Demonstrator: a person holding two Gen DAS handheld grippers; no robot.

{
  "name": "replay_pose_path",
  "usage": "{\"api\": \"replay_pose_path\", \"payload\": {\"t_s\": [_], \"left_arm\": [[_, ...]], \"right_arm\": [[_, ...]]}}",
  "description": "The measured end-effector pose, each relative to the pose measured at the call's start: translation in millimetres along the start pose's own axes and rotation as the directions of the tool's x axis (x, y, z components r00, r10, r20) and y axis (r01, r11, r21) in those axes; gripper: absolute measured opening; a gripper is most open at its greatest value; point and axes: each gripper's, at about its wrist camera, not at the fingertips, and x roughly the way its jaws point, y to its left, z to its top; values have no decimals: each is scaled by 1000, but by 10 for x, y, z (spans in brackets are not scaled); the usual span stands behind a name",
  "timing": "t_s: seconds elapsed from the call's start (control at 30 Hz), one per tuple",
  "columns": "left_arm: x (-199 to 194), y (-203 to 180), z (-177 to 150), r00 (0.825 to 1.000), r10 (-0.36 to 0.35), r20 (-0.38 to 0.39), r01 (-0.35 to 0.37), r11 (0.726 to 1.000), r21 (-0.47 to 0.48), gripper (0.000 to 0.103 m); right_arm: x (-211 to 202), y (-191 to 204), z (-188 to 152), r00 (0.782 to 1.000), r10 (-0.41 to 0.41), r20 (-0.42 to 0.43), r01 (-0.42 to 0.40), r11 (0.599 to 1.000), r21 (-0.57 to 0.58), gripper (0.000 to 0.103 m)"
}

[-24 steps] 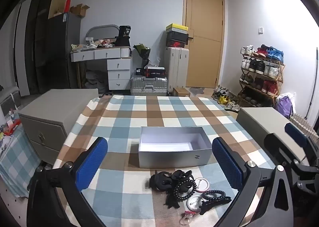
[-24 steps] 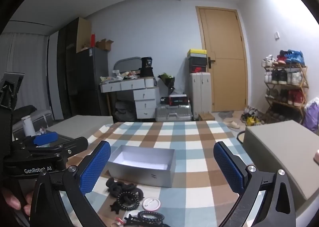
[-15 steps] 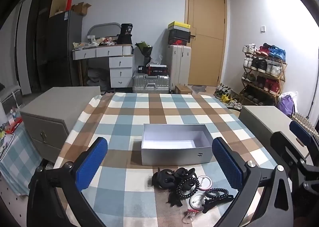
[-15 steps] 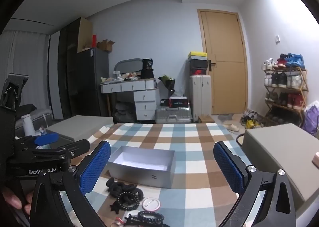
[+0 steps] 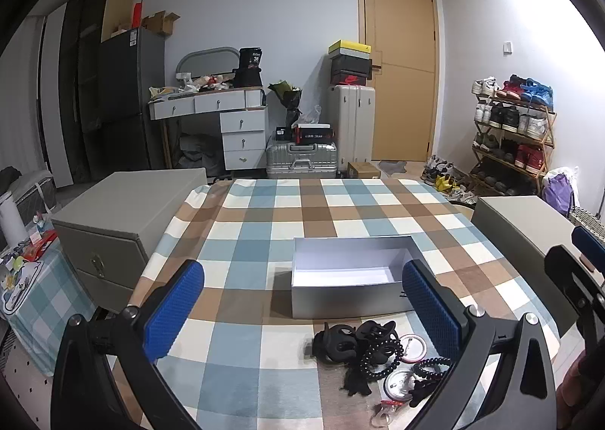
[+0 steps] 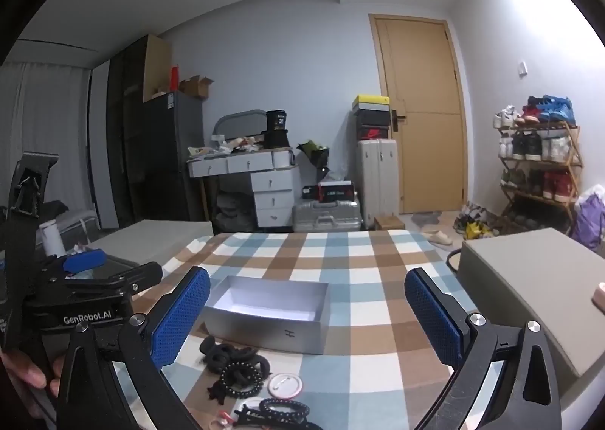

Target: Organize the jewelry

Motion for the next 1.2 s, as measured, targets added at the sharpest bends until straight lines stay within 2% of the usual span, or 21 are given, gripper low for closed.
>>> {"api": "replay_pose_path", "payload": {"t_s": [0.27,0.6,1.2], "left_arm": [[47,-26,-7,1000,1,-11,0,1000,25,102],[86,17,-26,999,22,-32,-22,1000,0,102],[79,-28,-57,999,4,-42,-3,1000,16,102]], "right_arm": [[26,23,-29,1000,5,0,-5,1000,2,103],[39,-6,-45,1000,6,-6,-5,1000,28,103],[34,17,-63,1000,18,-9,-18,1000,21,103]]}}
